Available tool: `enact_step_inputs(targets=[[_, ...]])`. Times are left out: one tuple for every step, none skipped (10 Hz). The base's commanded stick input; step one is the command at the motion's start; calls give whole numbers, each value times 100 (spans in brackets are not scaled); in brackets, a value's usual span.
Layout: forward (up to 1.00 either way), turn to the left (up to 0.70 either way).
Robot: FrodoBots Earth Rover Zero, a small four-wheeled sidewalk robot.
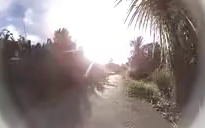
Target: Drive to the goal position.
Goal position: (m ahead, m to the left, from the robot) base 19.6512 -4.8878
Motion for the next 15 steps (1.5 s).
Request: enact_step_inputs(targets=[[50,3],[50,3],[50,3],[50,3],[50,3],[50,3],[50,3],[50,3],[50,3],[50,3],[50,3],[50,3],[50,3],[50,-26],[50,-47]])
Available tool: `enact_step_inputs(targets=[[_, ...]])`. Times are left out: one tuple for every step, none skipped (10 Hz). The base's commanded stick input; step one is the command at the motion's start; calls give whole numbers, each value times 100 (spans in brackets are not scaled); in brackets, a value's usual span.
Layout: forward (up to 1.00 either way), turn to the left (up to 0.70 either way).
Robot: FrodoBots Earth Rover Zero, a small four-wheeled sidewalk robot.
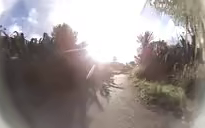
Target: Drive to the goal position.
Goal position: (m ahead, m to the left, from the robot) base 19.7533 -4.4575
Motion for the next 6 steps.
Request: enact_step_inputs(targets=[[50,-47],[50,-47],[50,-47],[50,-47],[50,-47],[50,-47]])
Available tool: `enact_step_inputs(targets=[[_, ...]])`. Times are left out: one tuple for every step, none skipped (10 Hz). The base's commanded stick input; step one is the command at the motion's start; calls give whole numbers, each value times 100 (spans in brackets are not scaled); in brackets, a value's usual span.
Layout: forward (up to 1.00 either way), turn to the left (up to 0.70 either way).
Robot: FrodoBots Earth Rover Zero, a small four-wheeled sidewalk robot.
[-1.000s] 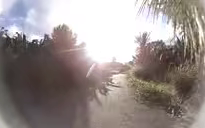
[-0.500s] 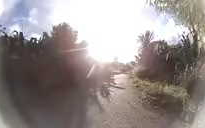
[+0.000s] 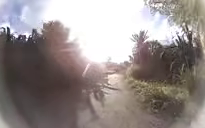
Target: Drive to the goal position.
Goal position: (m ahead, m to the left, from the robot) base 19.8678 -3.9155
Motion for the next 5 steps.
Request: enact_step_inputs(targets=[[50,-47],[50,-47],[50,-47],[50,-47],[50,-47]])
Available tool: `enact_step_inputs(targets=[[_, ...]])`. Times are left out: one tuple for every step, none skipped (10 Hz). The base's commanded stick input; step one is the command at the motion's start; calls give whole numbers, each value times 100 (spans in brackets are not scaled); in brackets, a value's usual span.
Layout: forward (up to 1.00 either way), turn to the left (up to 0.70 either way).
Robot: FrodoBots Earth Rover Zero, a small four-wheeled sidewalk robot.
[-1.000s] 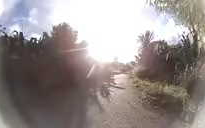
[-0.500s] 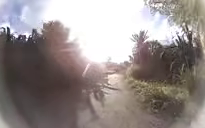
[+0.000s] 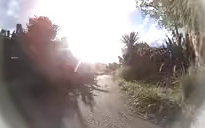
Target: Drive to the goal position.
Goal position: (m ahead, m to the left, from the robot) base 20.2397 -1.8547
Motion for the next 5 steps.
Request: enact_step_inputs(targets=[[50,-47],[50,-36],[50,-9],[50,3],[50,3]])
